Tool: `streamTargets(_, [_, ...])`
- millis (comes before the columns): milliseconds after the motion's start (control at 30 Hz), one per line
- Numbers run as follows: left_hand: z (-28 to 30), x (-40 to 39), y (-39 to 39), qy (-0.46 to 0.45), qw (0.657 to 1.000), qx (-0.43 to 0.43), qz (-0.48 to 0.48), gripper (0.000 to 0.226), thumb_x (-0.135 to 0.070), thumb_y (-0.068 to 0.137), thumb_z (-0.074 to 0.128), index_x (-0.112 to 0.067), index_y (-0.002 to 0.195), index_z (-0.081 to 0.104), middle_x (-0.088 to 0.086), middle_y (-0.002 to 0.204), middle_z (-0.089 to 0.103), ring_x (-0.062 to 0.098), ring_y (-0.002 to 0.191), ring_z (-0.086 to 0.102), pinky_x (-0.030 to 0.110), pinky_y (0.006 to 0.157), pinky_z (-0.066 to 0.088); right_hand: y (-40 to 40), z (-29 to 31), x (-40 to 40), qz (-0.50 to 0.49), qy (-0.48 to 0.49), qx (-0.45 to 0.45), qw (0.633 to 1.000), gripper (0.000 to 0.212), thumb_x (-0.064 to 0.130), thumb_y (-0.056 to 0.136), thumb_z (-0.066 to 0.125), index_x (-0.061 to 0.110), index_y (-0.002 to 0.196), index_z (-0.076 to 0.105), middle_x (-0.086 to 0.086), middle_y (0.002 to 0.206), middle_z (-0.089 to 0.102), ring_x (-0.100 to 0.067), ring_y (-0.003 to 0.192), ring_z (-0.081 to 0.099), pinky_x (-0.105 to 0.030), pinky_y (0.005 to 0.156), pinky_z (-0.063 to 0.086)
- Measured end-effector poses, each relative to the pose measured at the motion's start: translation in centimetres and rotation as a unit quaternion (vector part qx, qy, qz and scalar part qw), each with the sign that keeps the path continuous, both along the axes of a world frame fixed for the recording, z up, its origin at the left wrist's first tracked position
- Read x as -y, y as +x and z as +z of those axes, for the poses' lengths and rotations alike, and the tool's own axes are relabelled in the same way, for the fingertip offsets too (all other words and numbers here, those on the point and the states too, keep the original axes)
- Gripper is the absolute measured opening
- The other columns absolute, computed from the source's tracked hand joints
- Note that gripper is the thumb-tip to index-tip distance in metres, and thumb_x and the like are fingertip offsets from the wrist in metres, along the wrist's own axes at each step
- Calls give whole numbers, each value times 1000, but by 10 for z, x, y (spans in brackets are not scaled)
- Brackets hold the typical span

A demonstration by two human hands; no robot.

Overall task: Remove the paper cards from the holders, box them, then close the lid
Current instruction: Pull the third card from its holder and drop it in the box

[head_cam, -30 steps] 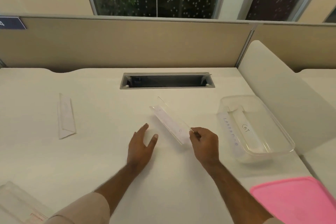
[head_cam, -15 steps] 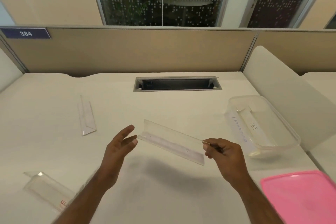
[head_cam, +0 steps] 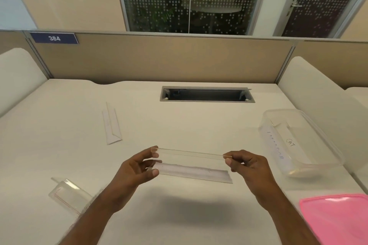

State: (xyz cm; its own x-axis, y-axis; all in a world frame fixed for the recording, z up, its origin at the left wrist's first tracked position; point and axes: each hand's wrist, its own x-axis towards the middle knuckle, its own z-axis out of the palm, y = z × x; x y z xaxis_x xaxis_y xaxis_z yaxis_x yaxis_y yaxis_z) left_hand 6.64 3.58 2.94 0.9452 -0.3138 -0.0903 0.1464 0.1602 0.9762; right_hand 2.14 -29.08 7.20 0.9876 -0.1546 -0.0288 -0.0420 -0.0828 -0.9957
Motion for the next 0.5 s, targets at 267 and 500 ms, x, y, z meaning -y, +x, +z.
streamTargets(267, [-3,-2,-2,-14,999,3,46,63,-8,56,92,-11,115,71,10,115,73,28,109,68,30,80,56,4,3,-5,1,32,-13,999,14,12,81,73,18,92,78,-9,89,74,-22,80,63,-34,76,54])
streamTargets(500, [-1,-1,5,-76,992,-22,95,47,-3,57,84,-8,103,75,7,108,72,28,97,71,31,84,56,7,7,-6,45,70,-18,996,36,28,76,71,22,111,71,-16,106,68,-22,97,64,-31,78,54])
